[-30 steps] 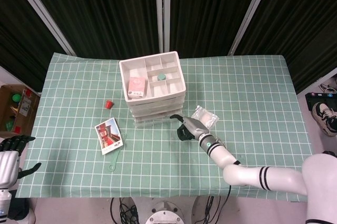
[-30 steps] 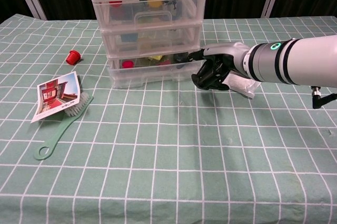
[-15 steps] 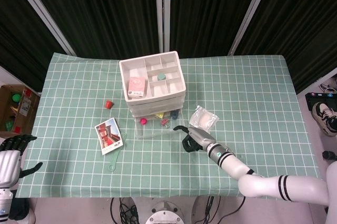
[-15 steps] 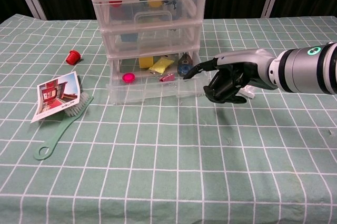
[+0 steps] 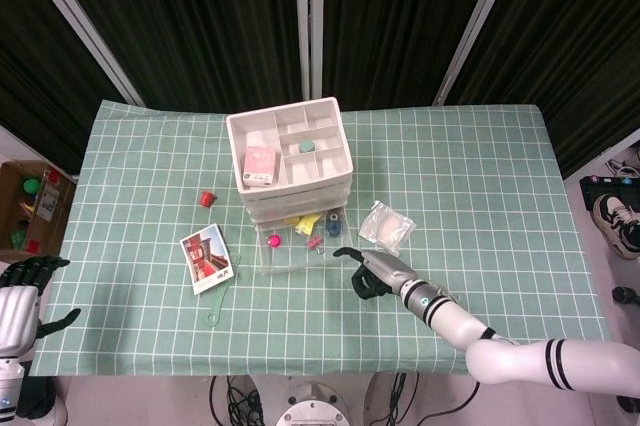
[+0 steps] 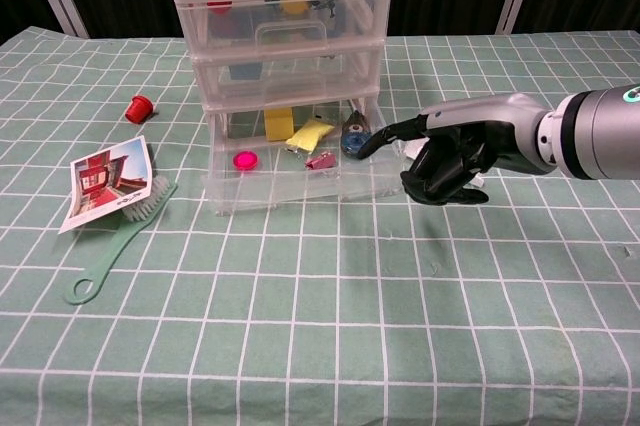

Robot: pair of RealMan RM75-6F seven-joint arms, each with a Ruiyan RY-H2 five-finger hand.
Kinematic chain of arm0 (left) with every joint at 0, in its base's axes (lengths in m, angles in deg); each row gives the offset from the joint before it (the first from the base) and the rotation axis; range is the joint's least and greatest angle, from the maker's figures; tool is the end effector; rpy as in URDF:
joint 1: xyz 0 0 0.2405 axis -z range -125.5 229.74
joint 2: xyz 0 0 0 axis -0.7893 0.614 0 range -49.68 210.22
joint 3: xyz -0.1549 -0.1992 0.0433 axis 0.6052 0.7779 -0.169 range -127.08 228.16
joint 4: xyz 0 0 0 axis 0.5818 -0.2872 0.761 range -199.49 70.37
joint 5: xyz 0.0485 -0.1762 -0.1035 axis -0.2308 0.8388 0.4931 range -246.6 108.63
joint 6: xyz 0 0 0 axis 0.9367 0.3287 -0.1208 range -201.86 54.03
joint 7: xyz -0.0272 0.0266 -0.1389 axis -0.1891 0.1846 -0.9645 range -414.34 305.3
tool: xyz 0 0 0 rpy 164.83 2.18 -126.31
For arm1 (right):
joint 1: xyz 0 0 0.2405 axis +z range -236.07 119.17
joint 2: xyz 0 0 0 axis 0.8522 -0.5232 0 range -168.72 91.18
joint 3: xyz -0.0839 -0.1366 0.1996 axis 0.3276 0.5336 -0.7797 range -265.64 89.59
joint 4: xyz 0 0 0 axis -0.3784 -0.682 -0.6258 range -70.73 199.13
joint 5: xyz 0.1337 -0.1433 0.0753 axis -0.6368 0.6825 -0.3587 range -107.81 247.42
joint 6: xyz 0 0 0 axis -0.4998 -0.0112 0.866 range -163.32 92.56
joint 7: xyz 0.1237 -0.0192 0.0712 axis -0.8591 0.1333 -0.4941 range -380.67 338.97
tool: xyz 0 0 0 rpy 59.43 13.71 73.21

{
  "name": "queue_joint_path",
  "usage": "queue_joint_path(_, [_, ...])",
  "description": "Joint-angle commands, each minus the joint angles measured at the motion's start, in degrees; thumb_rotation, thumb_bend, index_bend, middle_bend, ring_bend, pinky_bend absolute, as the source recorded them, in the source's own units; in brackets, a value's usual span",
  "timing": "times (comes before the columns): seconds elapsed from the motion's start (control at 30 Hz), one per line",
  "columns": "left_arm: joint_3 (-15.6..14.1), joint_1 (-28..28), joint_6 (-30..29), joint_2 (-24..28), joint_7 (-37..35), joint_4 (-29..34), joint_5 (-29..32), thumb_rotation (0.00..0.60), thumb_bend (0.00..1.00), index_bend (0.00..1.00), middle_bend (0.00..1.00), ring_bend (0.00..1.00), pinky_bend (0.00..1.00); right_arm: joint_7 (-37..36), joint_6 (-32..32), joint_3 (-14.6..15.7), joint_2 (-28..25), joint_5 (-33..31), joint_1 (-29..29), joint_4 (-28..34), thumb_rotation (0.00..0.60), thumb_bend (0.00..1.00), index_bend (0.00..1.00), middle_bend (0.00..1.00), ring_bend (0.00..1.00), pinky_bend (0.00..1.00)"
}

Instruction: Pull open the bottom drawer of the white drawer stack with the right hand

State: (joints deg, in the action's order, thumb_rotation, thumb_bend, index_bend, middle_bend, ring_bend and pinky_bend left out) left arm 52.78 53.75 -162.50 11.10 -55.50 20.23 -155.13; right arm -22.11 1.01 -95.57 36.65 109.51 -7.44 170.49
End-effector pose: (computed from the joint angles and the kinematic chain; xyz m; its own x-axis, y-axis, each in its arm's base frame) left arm -0.3353 0.1613 0.1493 0.4213 -0.0276 0.9065 0.9064 0.0448 -0.4200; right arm -0.1137 -0.2955 -0.0131 -0.0563 -0.7714 0.6339 -0.9910 -0.0339 -0.1292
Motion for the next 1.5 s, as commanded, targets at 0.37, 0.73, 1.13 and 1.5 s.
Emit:
queue_joint_path(0.37, [-0.1, -0.4, -1.2, 0.1, 0.7, 0.9, -0.5, 0.600, 0.03, 0.28, 0.25, 0.19, 0.20, 24.9, 6.5, -0.3, -1.5, 9.8, 11.4, -2.2, 0.600, 0.26, 0.10, 0.81, 0.85, 0.88])
queue_joint_path(0.73, [-0.3, -1.3, -1.4, -0.3, 0.5, 0.8, 0.4, 0.600, 0.03, 0.28, 0.25, 0.19, 0.20, 40.5, 9.6, 3.1, 10.7, 10.7, 18.6, -17.1, 0.600, 0.20, 0.31, 0.92, 0.95, 0.98])
queue_joint_path(1.13, [-0.4, -1.7, -1.4, -0.6, -0.1, 0.1, 0.7, 0.600, 0.03, 0.28, 0.25, 0.19, 0.20, 38.2, 8.0, 5.2, 17.8, 17.5, 17.5, -26.8, 0.600, 0.18, 0.35, 0.92, 0.95, 0.99])
queue_joint_path(1.5, [-0.4, -2.1, -1.5, -1.1, -0.7, -0.8, 0.7, 0.600, 0.03, 0.28, 0.25, 0.19, 0.20, 35.9, 7.3, 5.9, 21.7, 21.4, 15.7, -32.8, 0.600, 0.20, 0.39, 0.92, 0.95, 0.99])
